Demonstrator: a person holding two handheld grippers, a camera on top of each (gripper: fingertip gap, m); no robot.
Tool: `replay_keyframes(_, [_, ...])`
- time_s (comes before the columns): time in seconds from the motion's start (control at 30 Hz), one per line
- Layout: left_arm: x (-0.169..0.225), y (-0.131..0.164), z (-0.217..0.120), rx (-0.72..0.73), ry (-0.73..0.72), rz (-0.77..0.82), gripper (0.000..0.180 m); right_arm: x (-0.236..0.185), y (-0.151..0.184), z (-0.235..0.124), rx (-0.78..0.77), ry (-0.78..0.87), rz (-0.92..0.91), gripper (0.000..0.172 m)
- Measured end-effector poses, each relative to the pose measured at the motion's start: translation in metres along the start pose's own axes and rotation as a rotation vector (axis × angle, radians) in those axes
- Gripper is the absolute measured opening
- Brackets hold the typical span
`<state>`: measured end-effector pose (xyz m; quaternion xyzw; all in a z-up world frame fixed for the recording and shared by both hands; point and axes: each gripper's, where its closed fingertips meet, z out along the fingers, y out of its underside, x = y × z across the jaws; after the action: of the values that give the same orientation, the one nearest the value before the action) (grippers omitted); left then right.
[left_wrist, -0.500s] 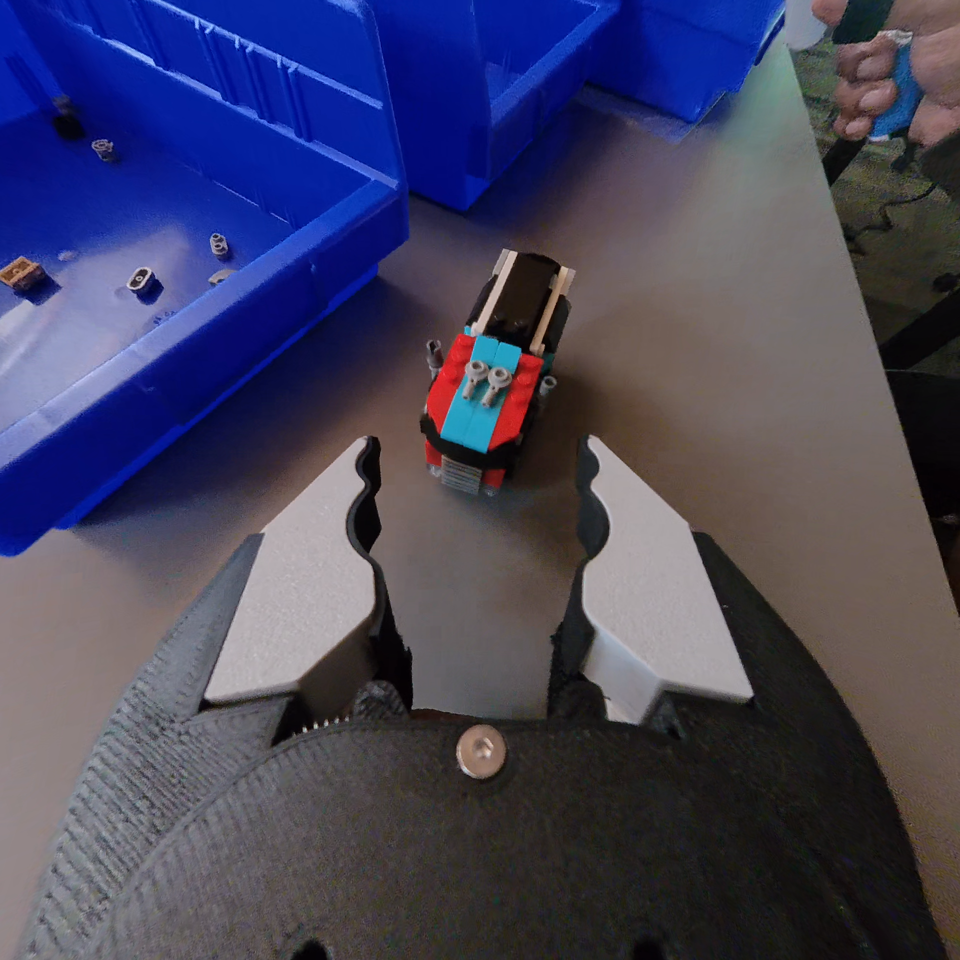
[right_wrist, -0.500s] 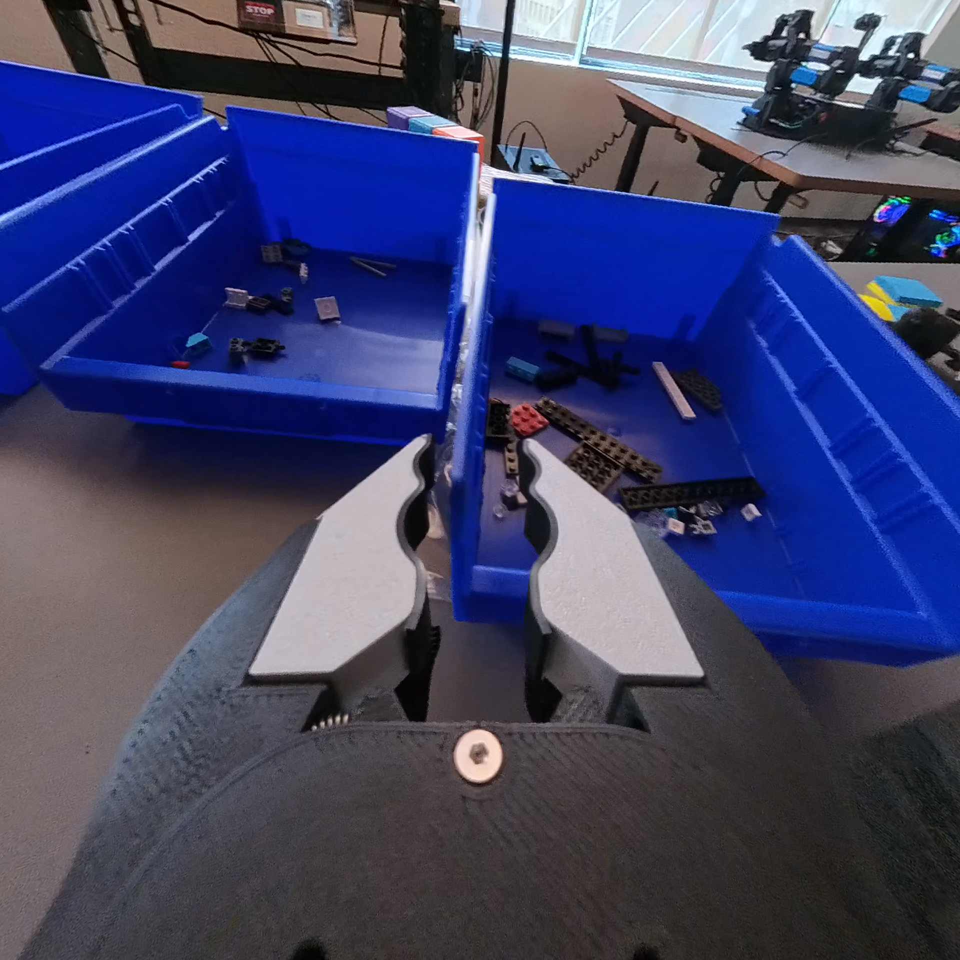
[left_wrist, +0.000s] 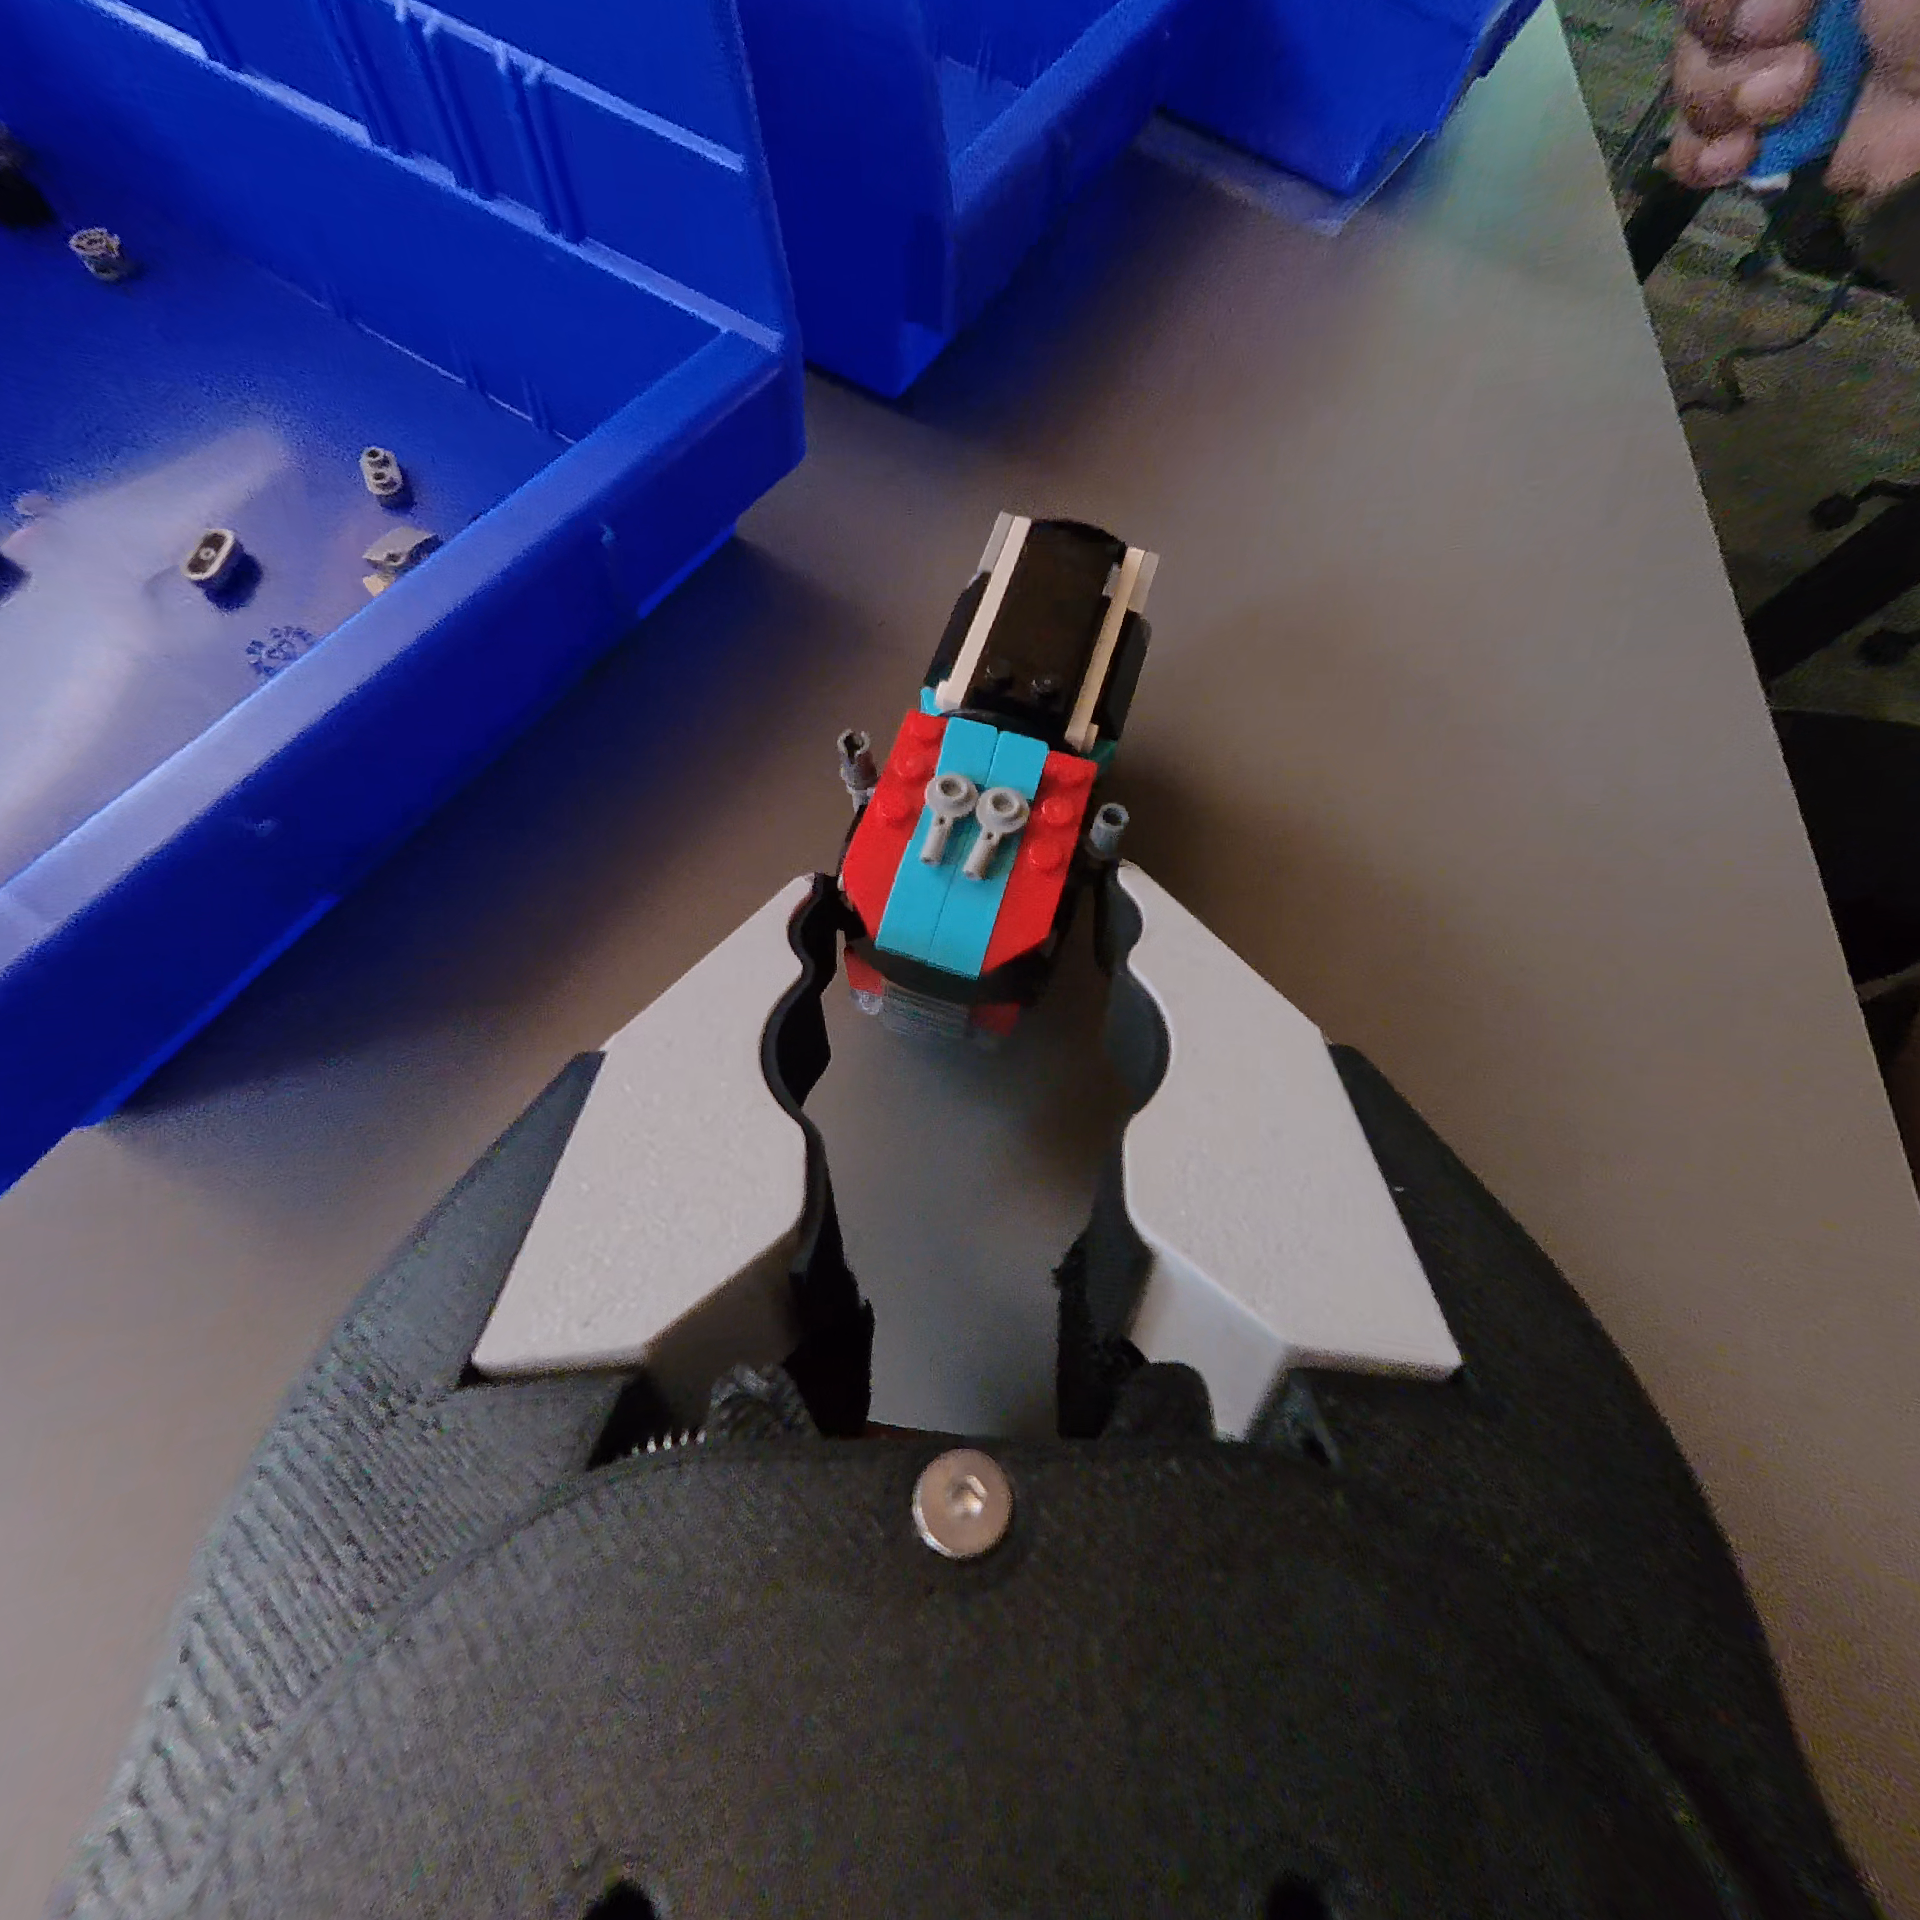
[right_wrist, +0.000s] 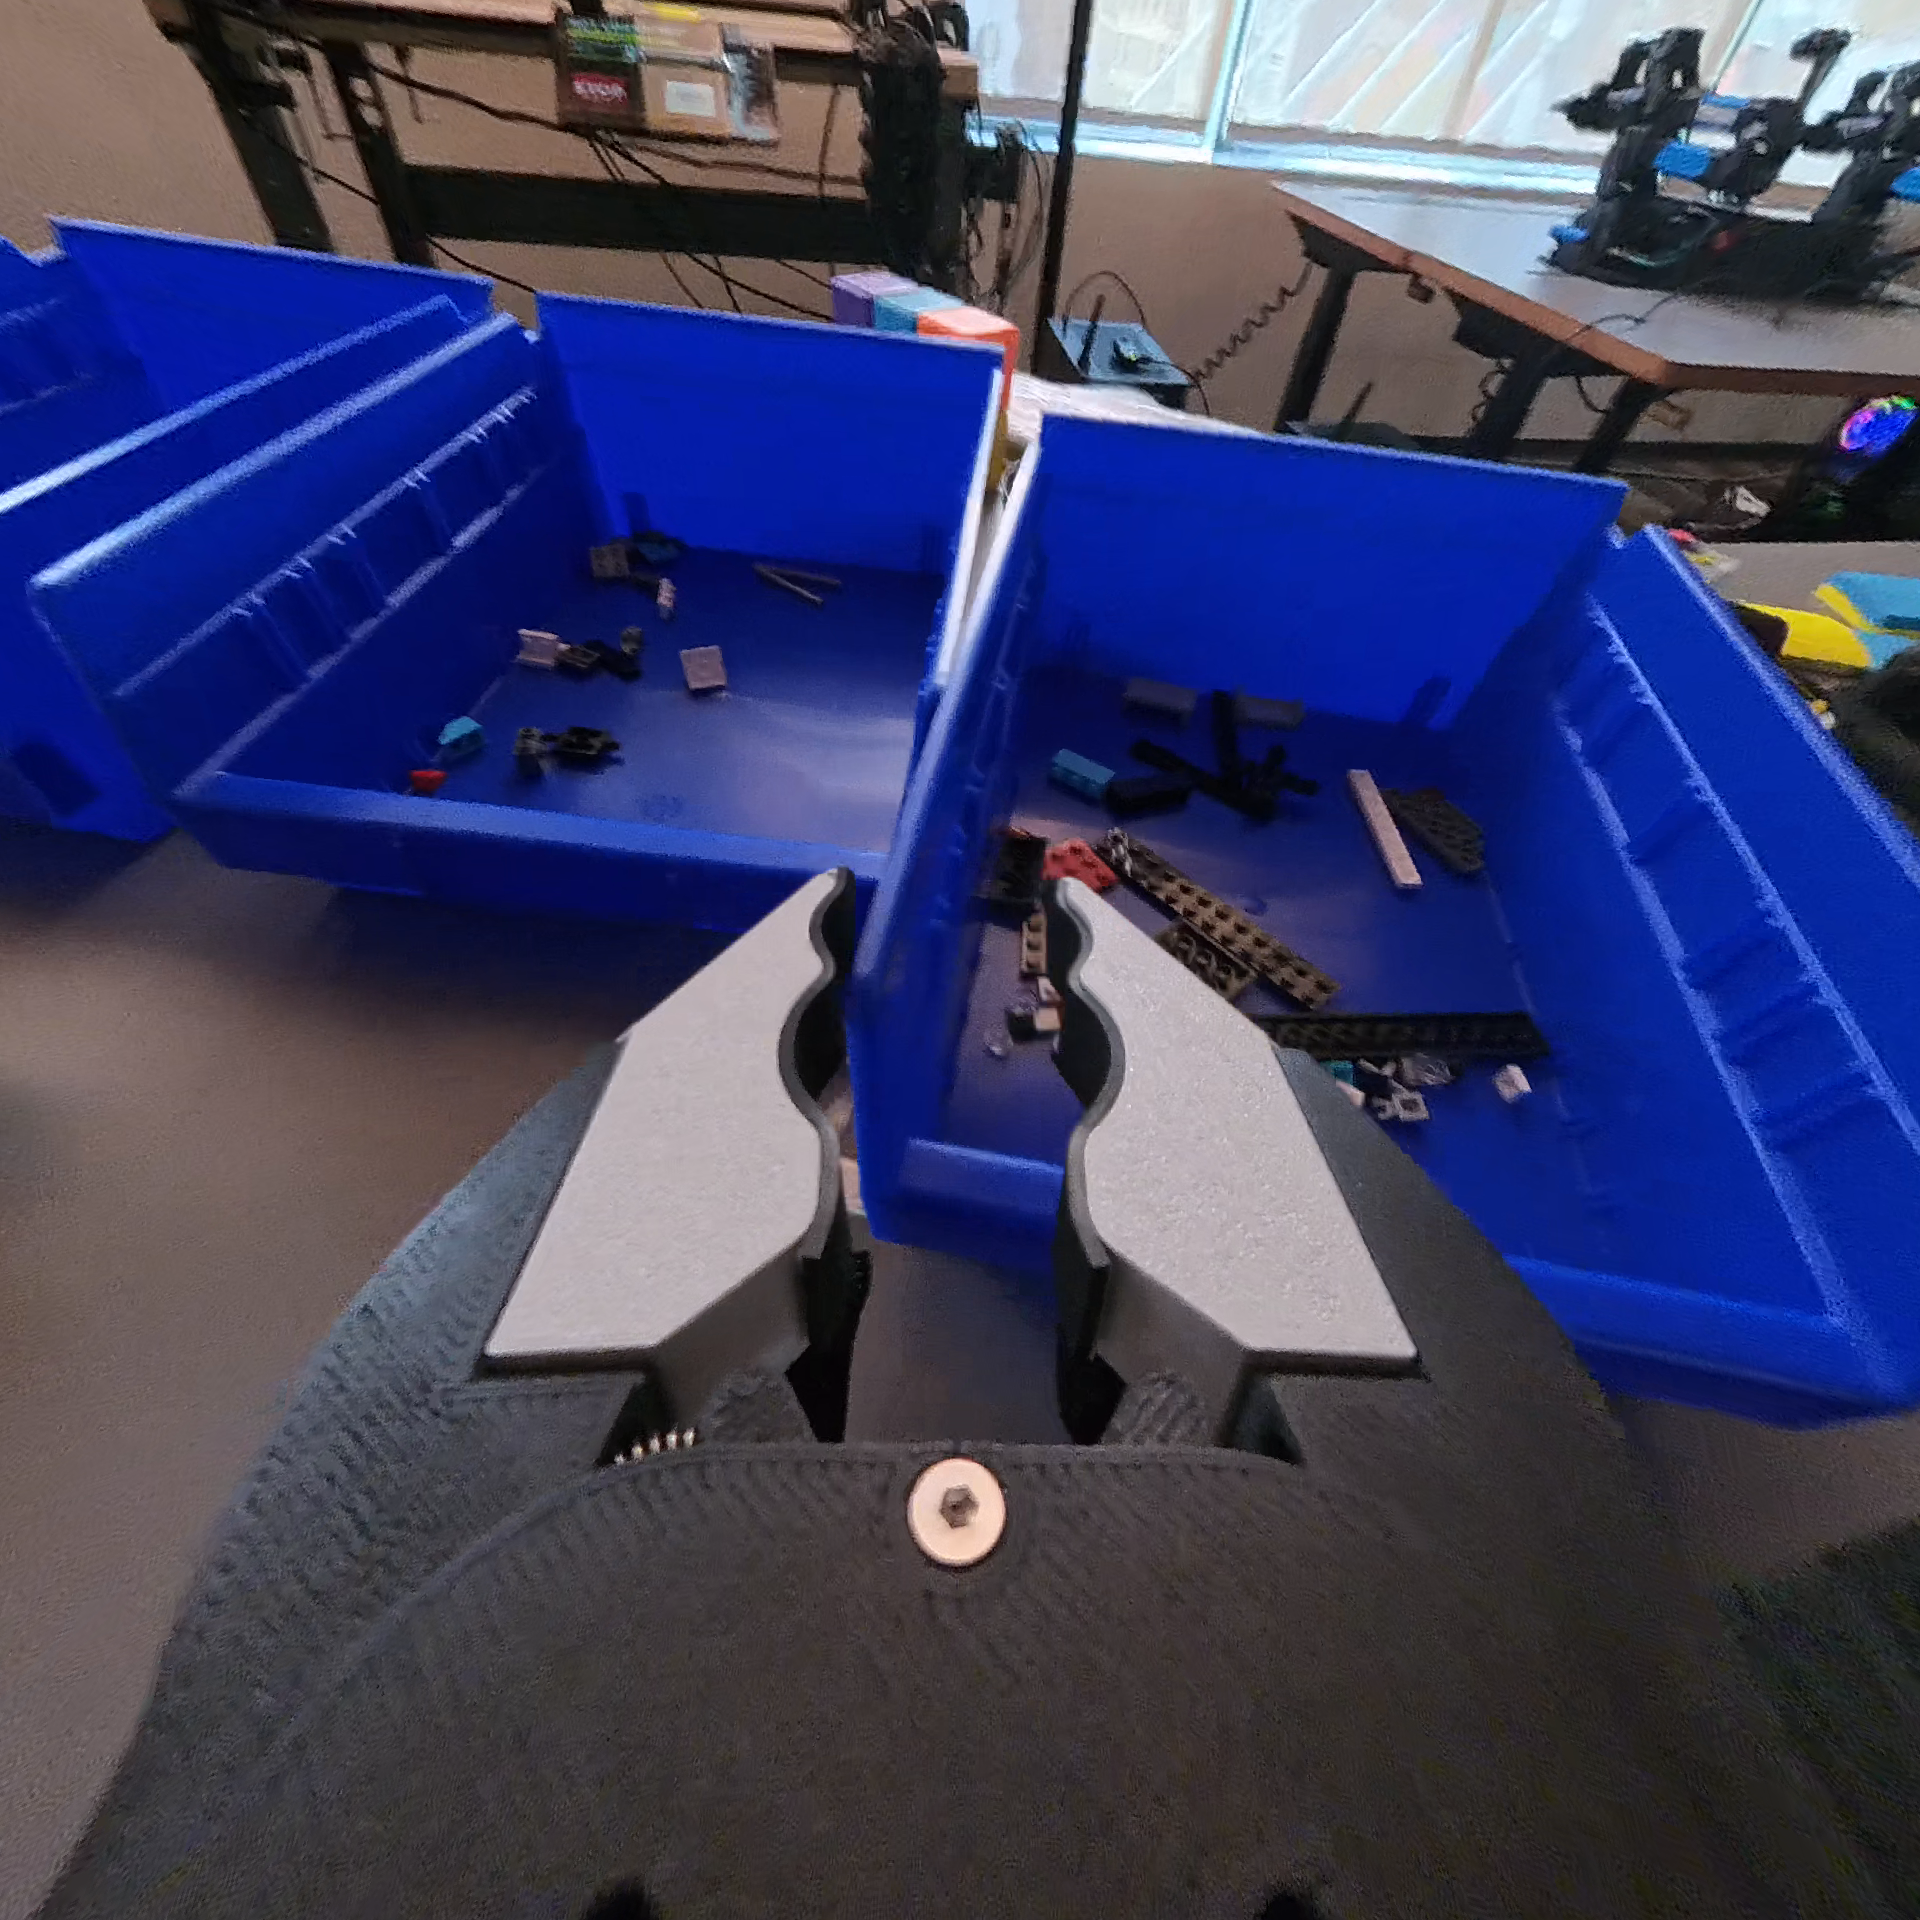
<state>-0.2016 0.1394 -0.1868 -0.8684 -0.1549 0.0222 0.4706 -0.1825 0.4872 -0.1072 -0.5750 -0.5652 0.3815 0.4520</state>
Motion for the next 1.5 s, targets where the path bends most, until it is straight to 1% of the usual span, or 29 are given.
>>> replay_keyframes(0.03, [-0.001,0.001,-0.002,0.002,0.005,-0.013,0.053,0.001,0.004,-0.001,-0.023,0.000,0.002,0.036])
replay_keyframes(0.17, [-0.005,0.006,-0.012,0.000,0.021,-0.064,0.052,-0.012,0.015,0.007,-0.073,-0.085,0.041,0.016])
replay_keyframes(0.23, [-0.008,0.009,-0.019,-0.004,0.025,-0.092,0.052,-0.014,0.015,0.013,-0.066,-0.072,0.044,0.013])
replay_keyframes(0.37, [-0.014,0.017,-0.034,0.004,0.032,-0.172,0.052,-0.025,0.011,0.024,-0.048,-0.086,0.076,0.016])
replay_keyframes(0.63, [-0.027,0.034,-0.064,0.044,0.077,-0.388,0.052,-0.051,0.003,0.046,-0.041,-0.148,0.098,0.026])
replay_keyframes(0.73, [-0.032,0.038,-0.072,0.066,0.082,-0.427,0.051,-0.054,0.002,0.049,-0.047,-0.153,0.100,0.026])
replay_keyframes(0.77, [-0.033,0.039,-0.075,0.071,0.080,-0.429,0.051,-0.054,0.002,0.048,-0.047,-0.154,0.106,0.025])
replay_keyframes(0.93, [-0.035,0.044,-0.084,0.082,0.067,-0.424,0.051,-0.049,-0.004,0.027,0.009,-0.124,0.130,0.039])
replay_keyframes(1.0, [-0.035,0.045,-0.085,0.084,0.068,-0.428,0.051,-0.051,-0.006,0.015,0.032,-0.105,0.110,0.040])
replay_keyframes(1.1, [-0.033,0.045,-0.083,0.074,0.069,-0.424,0.052,-0.064,-0.014,-0.005,0.095,-0.100,0.048,0.040])
replay_keyframes(1.17, [-0.032,0.046,-0.082,0.068,0.067,-0.426,0.052,-0.084,-0.023,-0.018,0.160,-0.145,0.017,0.040])
replay_keyframes(1.23, [-0.032,0.046,-0.082,0.067,0.065,-0.446,0.051,-0.119,-0.031,-0.028,0.218,-0.271,0.027,0.040])
replay_keyframes(1.3, [-0.033,0.046,-0.082,0.071,0.066,-0.485,0.051,-0.165,-0.036,-0.033,0.252,-0.442,0.066,0.039])
replay_keyframes(1.37, [-0.034,0.046,-0.083,0.077,0.071,-0.519,0.051,-0.220,-0.040,-0.037,0.266,-0.653,0.115,0.040])
replay_keyframes(1.5, [-0.038,0.045,-0.087,0.094,0.068,-0.547,0.051,-0.322,-0.053,-0.039,0.254,-1.021,0.206,0.042])
